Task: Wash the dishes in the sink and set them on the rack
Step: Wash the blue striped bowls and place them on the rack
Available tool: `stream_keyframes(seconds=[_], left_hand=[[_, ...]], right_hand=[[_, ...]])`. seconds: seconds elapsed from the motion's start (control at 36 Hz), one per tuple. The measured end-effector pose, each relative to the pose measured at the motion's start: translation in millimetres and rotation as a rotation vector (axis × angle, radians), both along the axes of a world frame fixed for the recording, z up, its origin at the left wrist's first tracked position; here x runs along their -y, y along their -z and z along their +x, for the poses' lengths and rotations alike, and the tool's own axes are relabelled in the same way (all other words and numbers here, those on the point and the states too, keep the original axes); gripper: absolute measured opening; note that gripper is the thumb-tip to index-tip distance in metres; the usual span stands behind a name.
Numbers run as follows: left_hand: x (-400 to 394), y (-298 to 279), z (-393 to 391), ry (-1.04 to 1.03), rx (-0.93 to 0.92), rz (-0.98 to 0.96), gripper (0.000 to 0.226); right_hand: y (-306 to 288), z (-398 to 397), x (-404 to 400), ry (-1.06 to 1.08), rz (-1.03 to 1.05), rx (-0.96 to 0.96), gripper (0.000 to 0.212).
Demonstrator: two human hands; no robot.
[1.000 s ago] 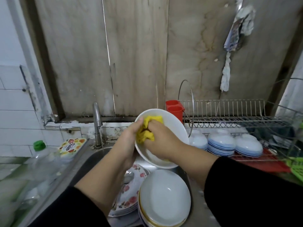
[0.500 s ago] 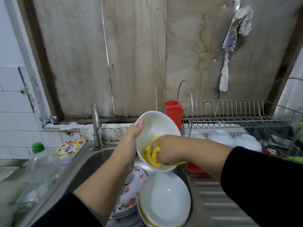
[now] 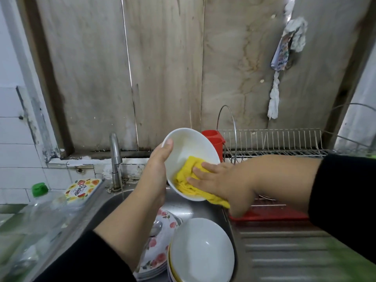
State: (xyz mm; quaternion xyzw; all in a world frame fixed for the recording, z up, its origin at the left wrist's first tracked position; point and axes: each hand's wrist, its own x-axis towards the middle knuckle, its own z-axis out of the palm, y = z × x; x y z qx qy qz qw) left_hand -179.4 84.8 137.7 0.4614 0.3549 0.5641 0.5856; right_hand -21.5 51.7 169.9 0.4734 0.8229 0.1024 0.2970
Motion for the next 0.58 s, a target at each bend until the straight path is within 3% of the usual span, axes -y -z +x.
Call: stream_keyframes(seconds=[0.08,0.14,0.25,0.33,0.42,0.44,0.53,0.58], left_hand=[[-5,-3,-4,0.076,-0.006,-0.002,0.038],[-7,-7,-5,0.112,0.001,-0.04,0.035],[-10,-15,-2,0.132,0.07,-0.089,0.03],[-6,-12,10,0.033,0.2,-0.085,0.02],[0,5,26,-0.042,0.303,-0.019,0.044],[2,7,27,-0.023,0.284,-0.003,0.051],[1,1,9,0.206,0.165,-0.063,0.06],[-5,-6,-4,0.309,0.119,-0.123,0.039]], right_hand=[[-3,22,-5,-0.192,0.201,0.036,0.085],[-4,33,-9,-0.391,0.439,0.001,0.079],[24,39,-19,-0.556,0.661,-0.383,0.049],[38,6,-9,-0.379,0.592,-0.689,0.047],[34,-29,2,-0.067,0.513,-0.997,0.046],[34,-29,2,-0.067,0.525,-1.034,0.048],[18,1,-1,-0.255,0.457,-0.801,0.049],[9,28,-9,-0.485,0.475,-0.502,0.038]])
